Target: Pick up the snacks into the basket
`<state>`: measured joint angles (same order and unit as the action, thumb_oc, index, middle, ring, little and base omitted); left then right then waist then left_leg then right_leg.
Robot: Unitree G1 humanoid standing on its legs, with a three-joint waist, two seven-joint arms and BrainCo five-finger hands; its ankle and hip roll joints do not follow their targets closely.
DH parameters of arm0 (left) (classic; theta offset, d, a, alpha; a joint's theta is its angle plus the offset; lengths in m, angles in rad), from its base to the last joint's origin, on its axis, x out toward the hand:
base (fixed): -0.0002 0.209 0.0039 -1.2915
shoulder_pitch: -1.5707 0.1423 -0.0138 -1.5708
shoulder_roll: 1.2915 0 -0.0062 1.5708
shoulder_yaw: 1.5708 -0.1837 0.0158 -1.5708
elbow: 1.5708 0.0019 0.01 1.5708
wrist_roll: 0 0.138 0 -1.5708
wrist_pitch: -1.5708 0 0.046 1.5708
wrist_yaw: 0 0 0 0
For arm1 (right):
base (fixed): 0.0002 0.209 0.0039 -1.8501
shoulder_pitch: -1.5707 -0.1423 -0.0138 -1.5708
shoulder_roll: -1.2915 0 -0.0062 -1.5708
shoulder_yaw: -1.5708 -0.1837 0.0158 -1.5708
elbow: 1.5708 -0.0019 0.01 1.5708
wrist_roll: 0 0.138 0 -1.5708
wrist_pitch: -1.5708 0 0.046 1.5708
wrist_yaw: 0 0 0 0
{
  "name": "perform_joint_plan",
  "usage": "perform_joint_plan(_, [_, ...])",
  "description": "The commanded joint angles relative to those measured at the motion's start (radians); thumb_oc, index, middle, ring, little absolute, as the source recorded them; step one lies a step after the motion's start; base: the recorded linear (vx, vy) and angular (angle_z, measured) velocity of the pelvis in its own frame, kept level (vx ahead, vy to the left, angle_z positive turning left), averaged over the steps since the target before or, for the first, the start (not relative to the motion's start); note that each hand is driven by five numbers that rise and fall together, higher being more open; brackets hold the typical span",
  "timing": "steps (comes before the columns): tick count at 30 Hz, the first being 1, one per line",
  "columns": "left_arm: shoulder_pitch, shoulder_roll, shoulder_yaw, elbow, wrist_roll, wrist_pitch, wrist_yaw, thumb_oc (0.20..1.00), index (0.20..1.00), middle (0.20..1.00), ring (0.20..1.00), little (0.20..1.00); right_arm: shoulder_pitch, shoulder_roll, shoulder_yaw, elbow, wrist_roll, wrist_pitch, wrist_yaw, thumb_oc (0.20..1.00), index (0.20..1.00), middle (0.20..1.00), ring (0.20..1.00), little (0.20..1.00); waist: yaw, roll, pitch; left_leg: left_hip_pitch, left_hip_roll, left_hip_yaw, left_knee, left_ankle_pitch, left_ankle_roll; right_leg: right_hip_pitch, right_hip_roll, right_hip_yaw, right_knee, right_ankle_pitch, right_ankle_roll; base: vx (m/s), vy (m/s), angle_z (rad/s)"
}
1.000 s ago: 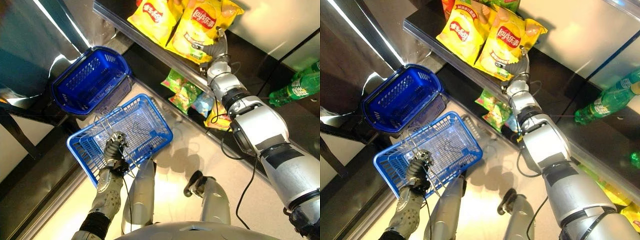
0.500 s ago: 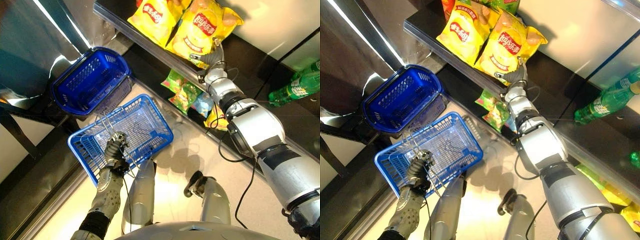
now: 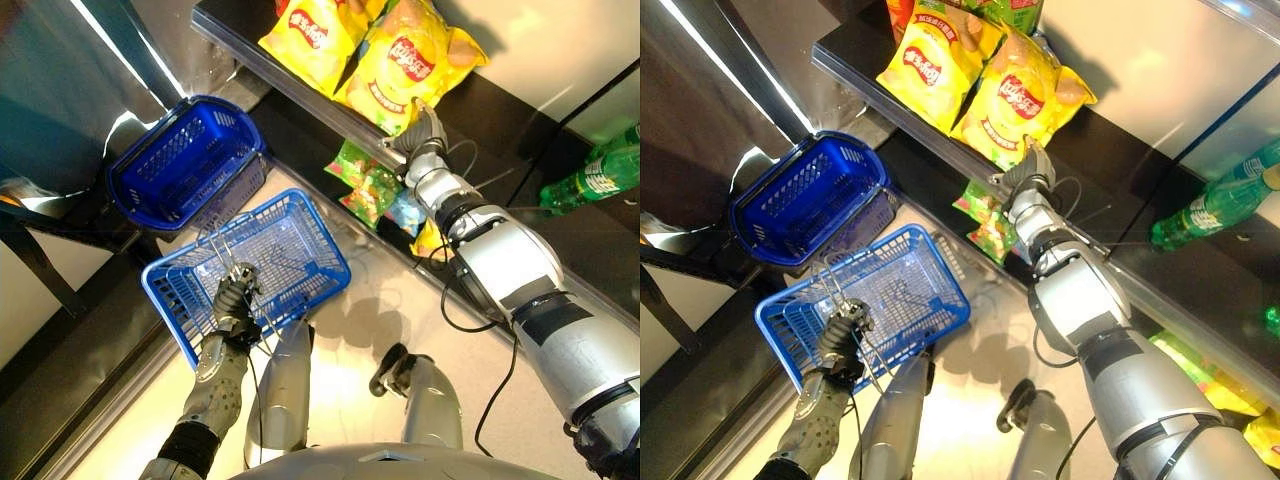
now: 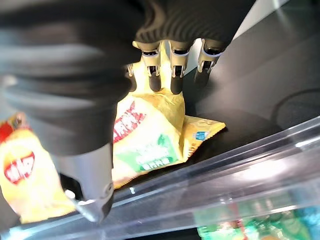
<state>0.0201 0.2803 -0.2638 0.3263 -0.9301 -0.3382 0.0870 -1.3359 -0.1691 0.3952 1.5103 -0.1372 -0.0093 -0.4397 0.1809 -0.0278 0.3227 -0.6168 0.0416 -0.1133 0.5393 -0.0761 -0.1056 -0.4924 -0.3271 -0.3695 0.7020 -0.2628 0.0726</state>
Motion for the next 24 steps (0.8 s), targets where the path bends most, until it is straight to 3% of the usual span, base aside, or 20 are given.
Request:
perform_joint_plan(1, [-0.026,0.019,-0.044,-0.178,0.016,-0.053,-0.054,0.200,0.200,0.200,0.200,0.200,-0.030,-0.033,0.027,0.036,-0.069,0.012,0.008,1.000,1.000,1.000,1.000,1.000,0.028,0.049,-0.009,0.011,-0.056,0.036,-0.005,-0.057,0.112,-0.048,0.019,0.020,0.011,0.093,0.059,0.00,0.001,0.04])
perform_joint_plan(6, [-0.025,0.028,-0.041,-0.196,0.016,-0.052,-0.058,0.200,0.200,0.200,0.200,0.200,-0.038,-0.050,0.031,0.030,-0.084,0.013,-0.001,1.000,1.000,1.000,1.000,1.000,0.037,0.054,-0.005,0.004,-0.061,0.032,-0.003,-0.057,0.114,-0.056,0.015,0.016,0.019,0.092,0.061,0.00,0.002,0.05])
perform_joint_plan(7, [-0.027,0.032,-0.036,-0.204,0.016,-0.057,-0.055,0.200,0.200,0.200,0.200,0.200,-0.046,-0.060,0.027,0.025,-0.077,0.012,-0.007,0.953,0.953,0.953,0.953,0.953,0.040,0.054,-0.002,-0.004,-0.062,0.031,0.001,-0.056,0.114,-0.062,0.013,0.013,0.023,0.092,0.061,-0.01,-0.006,0.05])
perform_joint_plan(9, [-0.027,0.032,-0.036,-0.204,0.016,-0.057,-0.055,0.200,0.200,0.200,0.200,0.200,-0.046,-0.060,0.027,0.025,-0.077,0.012,-0.007,0.940,0.940,0.940,0.940,0.940,0.040,0.054,-0.002,-0.004,-0.063,0.031,0.001,-0.056,0.114,-0.062,0.013,0.013,0.023,0.092,0.061,-0.01,-0.005,0.04])
perform_joint_plan(10, [-0.022,0.038,-0.022,-0.215,0.012,-0.062,-0.050,0.200,0.200,0.200,0.200,0.200,-0.073,-0.078,0.022,0.018,-0.060,0.008,-0.013,0.649,0.649,0.649,0.649,0.649,0.045,0.053,0.001,-0.015,-0.065,0.028,0.005,-0.055,0.113,-0.069,0.010,0.011,0.026,0.091,0.061,-0.02,-0.005,0.05])
perform_joint_plan(11, [-0.022,0.038,-0.022,-0.215,0.012,-0.061,-0.050,0.200,0.200,0.200,0.200,0.200,-0.073,-0.078,0.022,0.018,-0.059,0.008,-0.013,0.595,0.595,0.595,0.595,0.595,0.045,0.053,0.001,-0.015,-0.065,0.028,0.005,-0.055,0.113,-0.070,0.010,0.011,0.026,0.091,0.061,-0.03,0.004,0.11])
perform_joint_plan(12, [-0.018,0.039,-0.012,-0.222,0.011,-0.064,-0.045,0.200,0.200,0.200,0.200,0.200,-0.090,-0.090,0.016,0.013,-0.044,0.004,-0.018,0.410,0.410,0.410,0.410,0.410,0.044,0.053,0.005,-0.023,-0.066,0.027,0.010,-0.055,0.112,-0.074,0.010,0.010,0.029,0.090,0.061,-0.01,0.009,0.11])
perform_joint_plan(13, [-0.018,0.039,-0.012,-0.222,0.011,-0.064,-0.045,0.200,0.200,0.200,0.200,0.200,-0.090,-0.090,0.016,0.013,-0.044,0.004,-0.018,0.373,0.373,0.373,0.373,0.373,0.044,0.053,0.005,-0.023,-0.066,0.027,0.010,-0.055,0.112,-0.074,0.010,0.010,0.030,0.090,0.061,-0.01,0.010,0.10])
perform_joint_plan(14, [-0.016,0.040,-0.007,-0.224,0.010,-0.067,-0.042,0.200,0.200,0.200,0.200,0.200,-0.102,-0.093,0.012,0.011,-0.032,0.001,-0.022,0.219,0.219,0.219,0.219,0.219,0.044,0.052,0.007,-0.028,-0.067,0.027,0.013,-0.055,0.112,-0.076,0.011,0.010,0.032,0.089,0.060,-0.01,0.003,0.07])
perform_joint_plan(19, [0.000,0.039,0.013,-0.226,0.005,-0.072,-0.025,0.200,0.200,0.200,0.200,0.200,-0.142,-0.108,-0.001,0.006,0.010,-0.012,-0.047,0.200,0.200,0.200,0.200,0.200,0.040,0.046,0.009,-0.045,-0.066,0.025,0.020,-0.055,0.113,-0.091,0.012,0.008,0.035,0.090,0.060,0.00,0.001,0.03])
perform_joint_plan(24, [0.011,0.048,0.006,-0.232,0.000,-0.072,-0.040,0.200,0.200,0.200,0.200,0.200,-0.158,-0.190,-0.003,0.024,0.036,-0.016,-0.047,0.200,0.200,0.200,0.200,0.200,0.048,0.048,0.003,-0.051,-0.070,0.021,0.019,-0.054,0.114,-0.093,0.004,-0.002,0.038,0.090,0.063,-0.01,0.003,0.07])
